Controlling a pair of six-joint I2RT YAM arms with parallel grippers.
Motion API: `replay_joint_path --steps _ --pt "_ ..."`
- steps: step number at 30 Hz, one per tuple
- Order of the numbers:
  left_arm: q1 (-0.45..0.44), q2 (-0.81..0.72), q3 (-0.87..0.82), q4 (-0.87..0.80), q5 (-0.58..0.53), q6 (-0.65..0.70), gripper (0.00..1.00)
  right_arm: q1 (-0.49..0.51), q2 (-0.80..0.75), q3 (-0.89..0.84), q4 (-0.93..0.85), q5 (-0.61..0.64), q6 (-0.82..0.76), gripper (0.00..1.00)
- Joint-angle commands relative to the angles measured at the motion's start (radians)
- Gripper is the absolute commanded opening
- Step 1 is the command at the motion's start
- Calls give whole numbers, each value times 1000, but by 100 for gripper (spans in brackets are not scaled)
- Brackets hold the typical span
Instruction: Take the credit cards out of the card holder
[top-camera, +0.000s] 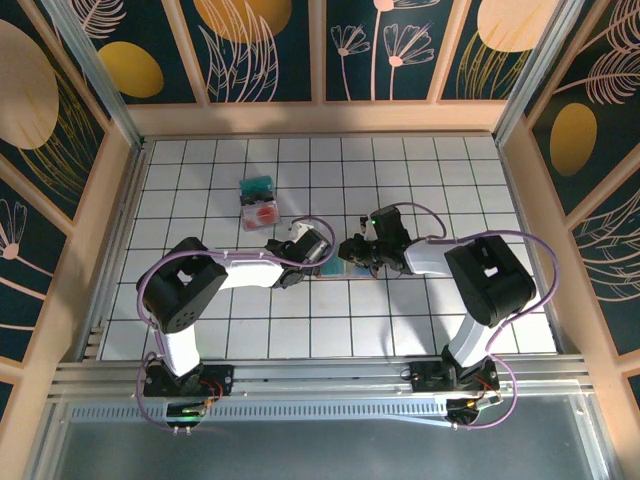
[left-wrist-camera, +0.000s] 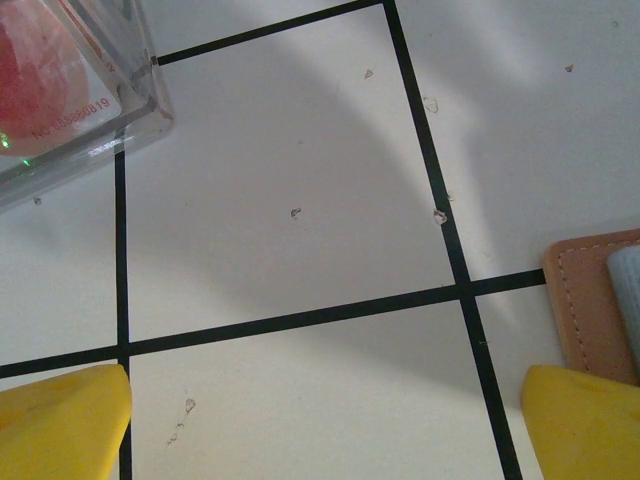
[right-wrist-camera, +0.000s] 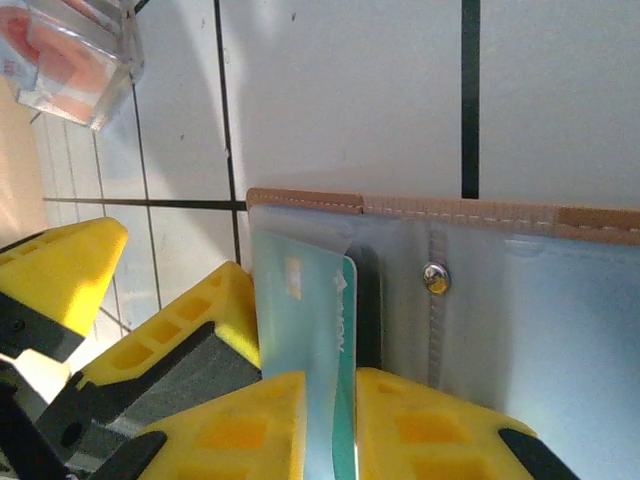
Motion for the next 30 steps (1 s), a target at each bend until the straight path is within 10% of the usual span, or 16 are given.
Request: replay_joint_path --steps 1,30 --pt "1 12 -8 -115 -8 -3 99 -3 -20 -20 113 -80 25 19" --pt "1 32 12 -140 -8 -19 99 -66 11 -62 243 -214 65 22"
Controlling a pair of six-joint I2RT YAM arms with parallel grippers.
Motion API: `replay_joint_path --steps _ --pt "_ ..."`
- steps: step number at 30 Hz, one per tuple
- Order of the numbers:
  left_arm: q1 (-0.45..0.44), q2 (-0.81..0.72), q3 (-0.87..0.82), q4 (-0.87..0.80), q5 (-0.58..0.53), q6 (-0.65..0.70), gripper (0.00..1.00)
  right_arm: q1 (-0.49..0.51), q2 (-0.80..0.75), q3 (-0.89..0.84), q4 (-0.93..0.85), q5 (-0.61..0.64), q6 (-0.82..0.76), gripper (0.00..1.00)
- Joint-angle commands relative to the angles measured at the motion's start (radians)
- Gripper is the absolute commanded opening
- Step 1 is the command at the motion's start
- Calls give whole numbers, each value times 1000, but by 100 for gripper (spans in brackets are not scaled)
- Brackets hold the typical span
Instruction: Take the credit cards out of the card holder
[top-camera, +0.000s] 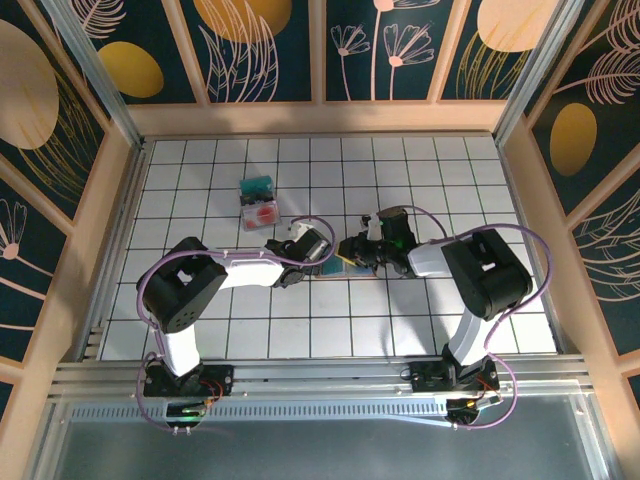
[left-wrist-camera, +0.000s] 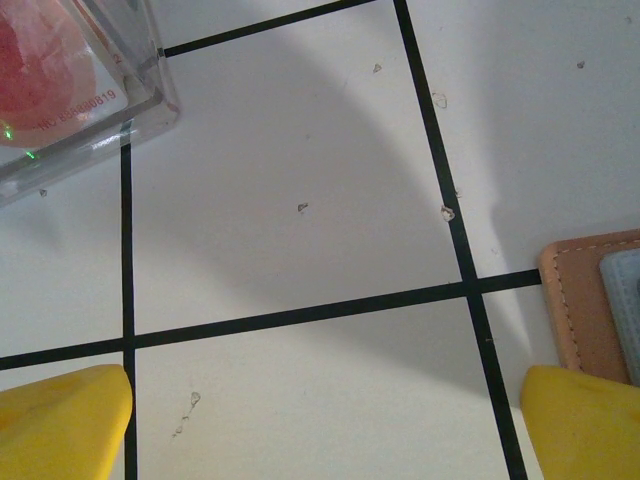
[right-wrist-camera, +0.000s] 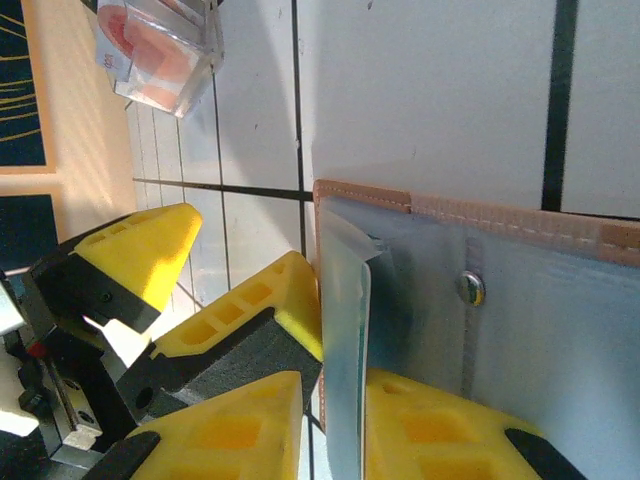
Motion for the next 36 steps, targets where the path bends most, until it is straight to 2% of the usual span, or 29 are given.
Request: replay_joint_path --steps 1,19,36 --pt "1 33 1 -110 -7 -1 99 -15 -34 -12 39 -40 8 22" --pt "1 42 -1 -109 -3 -2 99 -48 -52 -20 0 -31 -11 22" --pt "0 16 -5 -106 1 -5 99 -61 -51 -13 -72 26 -36 15"
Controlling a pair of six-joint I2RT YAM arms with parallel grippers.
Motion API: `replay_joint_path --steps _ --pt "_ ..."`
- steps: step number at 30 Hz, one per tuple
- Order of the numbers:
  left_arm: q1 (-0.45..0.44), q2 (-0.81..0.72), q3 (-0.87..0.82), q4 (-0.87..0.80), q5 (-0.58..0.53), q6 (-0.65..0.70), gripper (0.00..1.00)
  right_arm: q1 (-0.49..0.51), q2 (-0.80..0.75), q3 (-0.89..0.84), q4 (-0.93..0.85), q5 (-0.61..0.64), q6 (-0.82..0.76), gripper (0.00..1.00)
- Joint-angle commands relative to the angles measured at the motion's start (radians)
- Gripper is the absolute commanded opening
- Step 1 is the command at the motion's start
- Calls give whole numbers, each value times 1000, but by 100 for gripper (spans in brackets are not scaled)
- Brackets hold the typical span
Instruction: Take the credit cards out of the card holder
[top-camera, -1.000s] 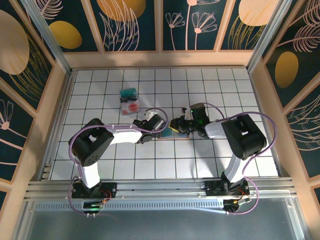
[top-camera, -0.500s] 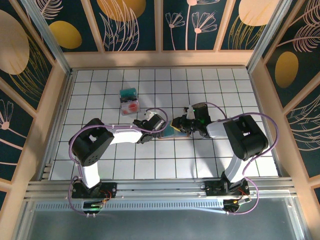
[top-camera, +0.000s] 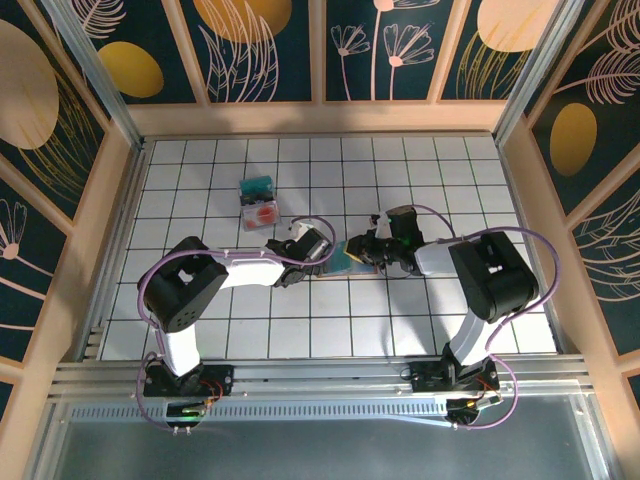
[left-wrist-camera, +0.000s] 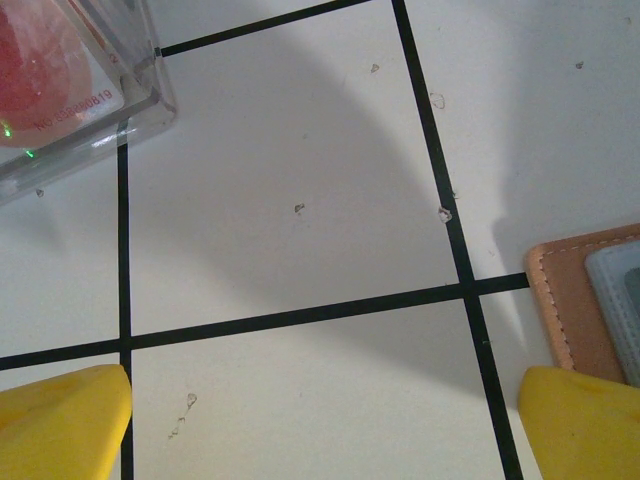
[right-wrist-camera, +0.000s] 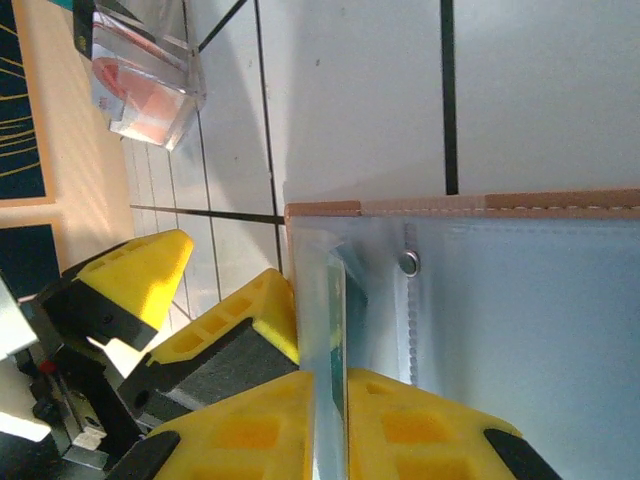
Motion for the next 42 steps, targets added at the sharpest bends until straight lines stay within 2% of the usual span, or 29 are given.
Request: replay_joint_path --steps 1,7,16,22,32,42 --pt "1 3 -13 -98 2 -1 99 -7 -18 -4 -18 15 -24 15" --pt "0 -74 -8 -74 22 3 99 -4 -4 -1 -12 15 -21 8" --pt "0 -155 -13 -1 75 37 99 1 -2 6 -22 28 -26 7" --pt "0 -100 -11 60 143 75 99 4 -2 5 -30 35 -26 7" --pt "0 -9 11 49 110 90 99 9 4 11 -29 32 -23 7" --pt "0 19 11 19 85 87 99 10 2 10 -33 38 -18 5"
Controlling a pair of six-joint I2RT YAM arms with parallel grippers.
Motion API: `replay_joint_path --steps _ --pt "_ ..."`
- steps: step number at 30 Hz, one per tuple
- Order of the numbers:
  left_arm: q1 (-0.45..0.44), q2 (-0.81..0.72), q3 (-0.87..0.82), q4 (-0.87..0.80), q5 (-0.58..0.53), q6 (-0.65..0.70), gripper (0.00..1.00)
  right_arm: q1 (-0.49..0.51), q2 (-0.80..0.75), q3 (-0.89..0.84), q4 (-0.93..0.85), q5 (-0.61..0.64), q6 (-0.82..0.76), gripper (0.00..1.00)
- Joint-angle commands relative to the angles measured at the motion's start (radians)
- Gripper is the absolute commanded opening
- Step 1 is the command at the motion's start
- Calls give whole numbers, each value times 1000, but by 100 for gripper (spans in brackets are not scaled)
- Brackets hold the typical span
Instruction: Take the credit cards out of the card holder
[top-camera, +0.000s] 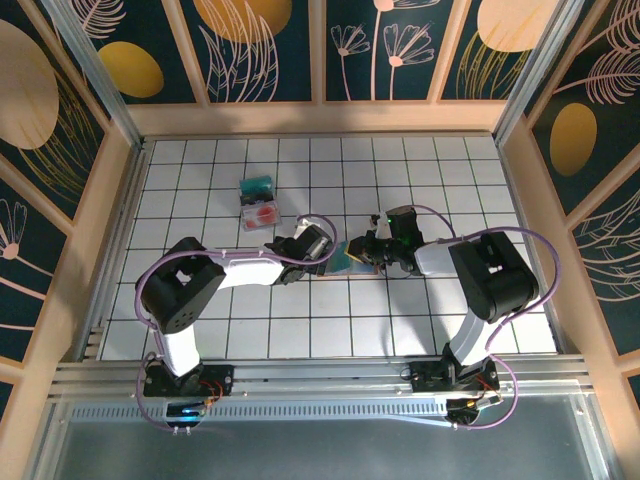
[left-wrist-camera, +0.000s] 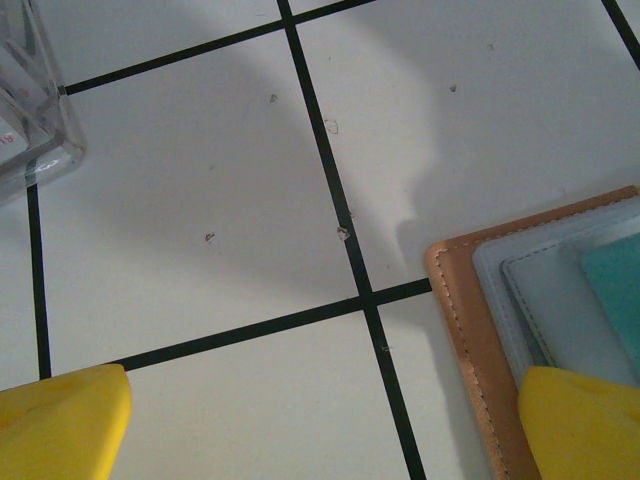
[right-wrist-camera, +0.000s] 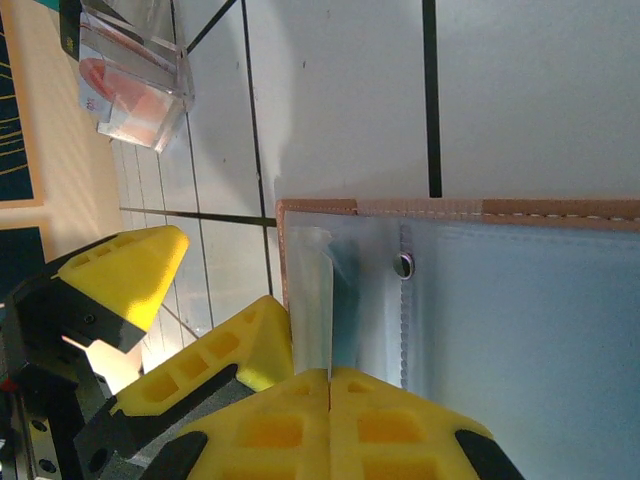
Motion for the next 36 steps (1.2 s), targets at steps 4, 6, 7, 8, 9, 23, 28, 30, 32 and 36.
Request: replay_joint_path --steps 4,6,7,8,9,23,28,30,32,36 --pt "0 8 1 -33 -14 12 99 6 7 9 -23 24 -4 4" --pt "-1 -3 2 -27 -8 14 99 6 9 9 -22 23 -4 4" --pt "0 -2 5 -26 -5 15 99 7 11 8 -21 22 -2 4" --pt "0 1 6 -28 -5 16 99 7 13 7 -20 24 -1 3" --pt "-1 4 6 -28 -5 17 99 7 12 6 -20 24 -2 3" --pt "0 59 28 -66 -15 4 99 -7 1 18 -66 49 -14 0" --pt "-1 59 18 -68 -11 -7 99 -13 -23 19 -94 73 -25 0" --pt "0 56 18 -67 -10 -10 99 -18 -36 19 -109 87 -33 0" --pt "0 53 18 -67 -10 -12 99 -20 -49 19 -123 100 -41 0" --pt "0 50 -8 -65 -10 -14 99 -30 -73 17 -145 118 -53 0"
